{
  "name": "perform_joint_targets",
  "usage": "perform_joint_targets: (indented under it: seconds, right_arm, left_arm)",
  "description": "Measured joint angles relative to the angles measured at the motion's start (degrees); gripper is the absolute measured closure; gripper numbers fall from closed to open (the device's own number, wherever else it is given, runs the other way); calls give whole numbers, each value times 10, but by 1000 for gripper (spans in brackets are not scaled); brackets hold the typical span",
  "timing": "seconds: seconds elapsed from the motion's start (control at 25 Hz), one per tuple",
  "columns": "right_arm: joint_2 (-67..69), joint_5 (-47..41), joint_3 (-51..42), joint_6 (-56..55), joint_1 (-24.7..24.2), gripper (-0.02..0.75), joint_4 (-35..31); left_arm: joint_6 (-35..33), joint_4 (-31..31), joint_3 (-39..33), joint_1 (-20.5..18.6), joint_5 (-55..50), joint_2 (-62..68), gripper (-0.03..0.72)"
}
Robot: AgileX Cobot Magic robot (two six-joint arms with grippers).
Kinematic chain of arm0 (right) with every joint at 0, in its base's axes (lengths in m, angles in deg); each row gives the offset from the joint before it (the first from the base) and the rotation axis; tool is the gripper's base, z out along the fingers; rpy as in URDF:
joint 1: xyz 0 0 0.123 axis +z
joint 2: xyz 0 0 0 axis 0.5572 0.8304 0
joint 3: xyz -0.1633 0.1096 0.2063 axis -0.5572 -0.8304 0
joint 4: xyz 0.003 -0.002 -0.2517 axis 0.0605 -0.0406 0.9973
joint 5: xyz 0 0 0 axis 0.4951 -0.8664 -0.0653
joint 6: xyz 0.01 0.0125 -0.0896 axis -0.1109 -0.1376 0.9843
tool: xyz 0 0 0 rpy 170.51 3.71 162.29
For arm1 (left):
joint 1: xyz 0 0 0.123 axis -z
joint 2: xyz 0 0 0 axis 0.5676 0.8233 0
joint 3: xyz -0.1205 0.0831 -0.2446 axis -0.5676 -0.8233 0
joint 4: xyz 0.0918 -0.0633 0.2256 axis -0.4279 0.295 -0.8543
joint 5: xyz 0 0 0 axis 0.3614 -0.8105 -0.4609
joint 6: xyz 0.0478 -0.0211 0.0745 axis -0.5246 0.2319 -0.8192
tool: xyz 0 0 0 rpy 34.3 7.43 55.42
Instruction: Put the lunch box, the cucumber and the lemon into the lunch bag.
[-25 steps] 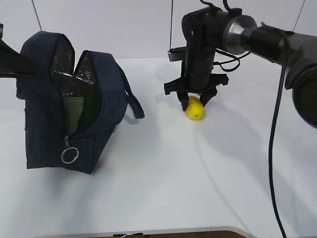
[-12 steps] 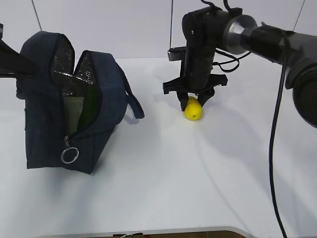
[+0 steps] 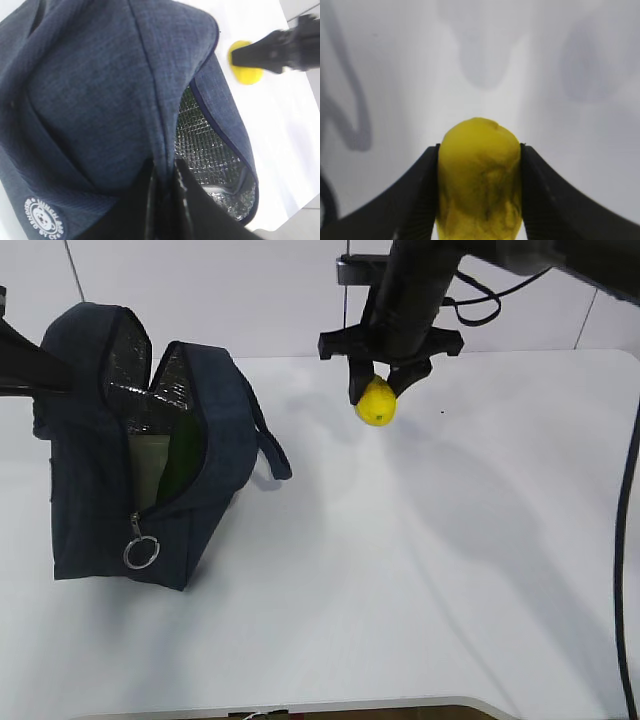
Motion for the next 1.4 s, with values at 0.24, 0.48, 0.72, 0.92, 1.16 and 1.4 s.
perform_joint_targets:
  seconds: [0.24,0.48,0.72,0.92,1.16,1.4]
  right_arm:
    - [-42,-3,0,33,0,377,-89]
    - [-48,-3,0,106,1,377,-282]
    - [-48,-3,0,186,23,377,-434]
    - [-48,13,0,212,59,377,-447]
    - [-48,78,0,244,82,377,-446]
    - [-16,111,0,250,85,377,-435]
  left_arm:
    - [0,1,0,0,0,0,680]
    - [0,1,0,0,0,0,680]
    - [0,1,0,0,0,0,680]
    - [0,1,0,0,-1,0,680]
    - [0,1,0,0,-3,0,680]
    - [0,5,0,0,-4,0,680]
